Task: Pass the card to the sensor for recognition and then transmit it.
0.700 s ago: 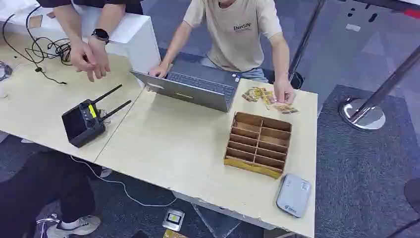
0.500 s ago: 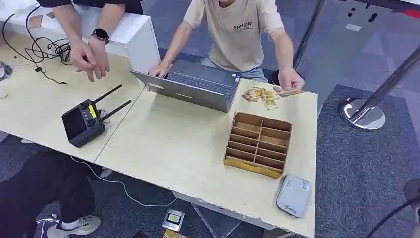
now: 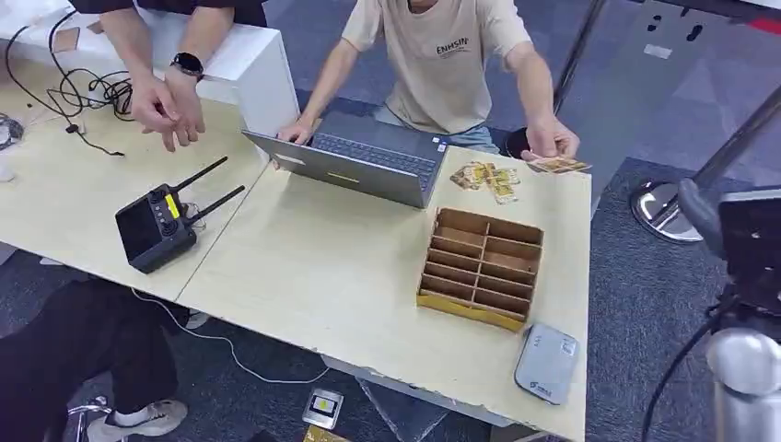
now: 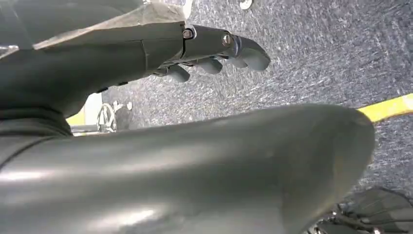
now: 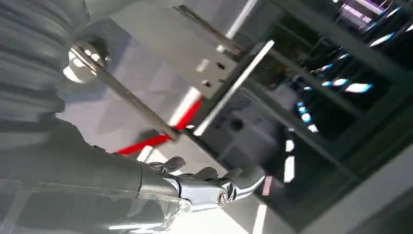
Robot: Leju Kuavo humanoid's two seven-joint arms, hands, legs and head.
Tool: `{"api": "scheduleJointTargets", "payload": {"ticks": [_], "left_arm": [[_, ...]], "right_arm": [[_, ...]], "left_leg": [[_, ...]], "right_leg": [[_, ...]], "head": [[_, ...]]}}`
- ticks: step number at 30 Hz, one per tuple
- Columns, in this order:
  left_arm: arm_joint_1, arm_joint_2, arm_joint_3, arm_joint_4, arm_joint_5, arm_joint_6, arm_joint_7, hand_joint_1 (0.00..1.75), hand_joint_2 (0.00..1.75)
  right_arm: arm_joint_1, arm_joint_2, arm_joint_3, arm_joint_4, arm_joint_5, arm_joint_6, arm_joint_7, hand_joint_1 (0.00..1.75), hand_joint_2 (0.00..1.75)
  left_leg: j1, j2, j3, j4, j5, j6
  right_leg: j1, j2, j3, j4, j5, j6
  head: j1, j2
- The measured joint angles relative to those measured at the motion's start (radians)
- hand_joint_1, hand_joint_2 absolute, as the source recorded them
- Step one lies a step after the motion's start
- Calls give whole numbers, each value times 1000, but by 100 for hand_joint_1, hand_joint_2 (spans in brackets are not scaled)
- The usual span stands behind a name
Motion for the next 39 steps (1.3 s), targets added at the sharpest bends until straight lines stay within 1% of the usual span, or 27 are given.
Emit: {"api": "scheduleJointTargets", "payload": {"ticks": [8,9,11,16,19,22,25,29,32,35,39], "left_arm": [[-1,0,-21,3,-10,0,-12,0,0],[-1,0,-21,3,-10,0,-12,0,0],[-1,0,-23,3,-13,0,-13,0,0],[-1,1,-39,3,-23,-2,-15,0,0],[-1,1,-42,3,-27,-2,-16,0,0],[-3,3,-47,4,-30,-2,-24,0,0],[-3,5,-52,4,-35,-8,-28,0,0],[-4,6,-63,5,-37,-8,-29,0,0],[-4,6,-65,5,-37,-8,-29,0,0],[-4,6,-68,5,-37,-8,-29,0,0],[-4,6,-70,5,-35,-7,-26,0,0]], "right_arm": [[-56,-9,212,-47,206,-5,29,0,175],[-60,-9,227,-48,221,-6,32,0,175],[-69,-9,262,-48,255,-7,37,0,175],[-100,-15,397,-47,385,-13,48,0,175],[-110,-19,458,-45,464,-14,52,0,175],[-129,-25,542,-36,547,-17,58,0,175],[-138,-29,609,-22,610,-22,61,0,175],[-149,-36,677,8,653,-32,67,0,175],[-155,-40,711,34,675,-54,77,0,175],[-157,-41,731,72,691,-90,95,0,175],[-165,-42,754,122,698,-114,120,0,175]], "left_leg": [[0,0,0,0,0,0],[0,0,0,0,0,0],[0,0,0,0,0,0],[0,0,0,0,0,0],[0,0,0,0,0,0],[0,0,0,0,0,0],[0,0,0,0,0,0],[0,0,0,0,0,0],[0,0,0,0,0,0],[0,0,0,0,0,0],[0,0,1,0,0,0]], "right_leg": [[0,0,0,0,0,0],[0,0,0,0,0,0],[0,0,0,0,0,0],[0,0,0,0,0,0],[0,0,0,0,0,0],[0,1,0,0,0,0],[0,1,0,0,0,0],[0,1,0,0,0,0],[0,1,0,0,0,0],[0,1,0,0,0,0],[0,1,0,0,0,0]], "head": [[0,0],[0,0],[0,0],[0,0],[0,0],[0,0],[0,0],[0,0],[0,0],[0,0],[0,0]]}}
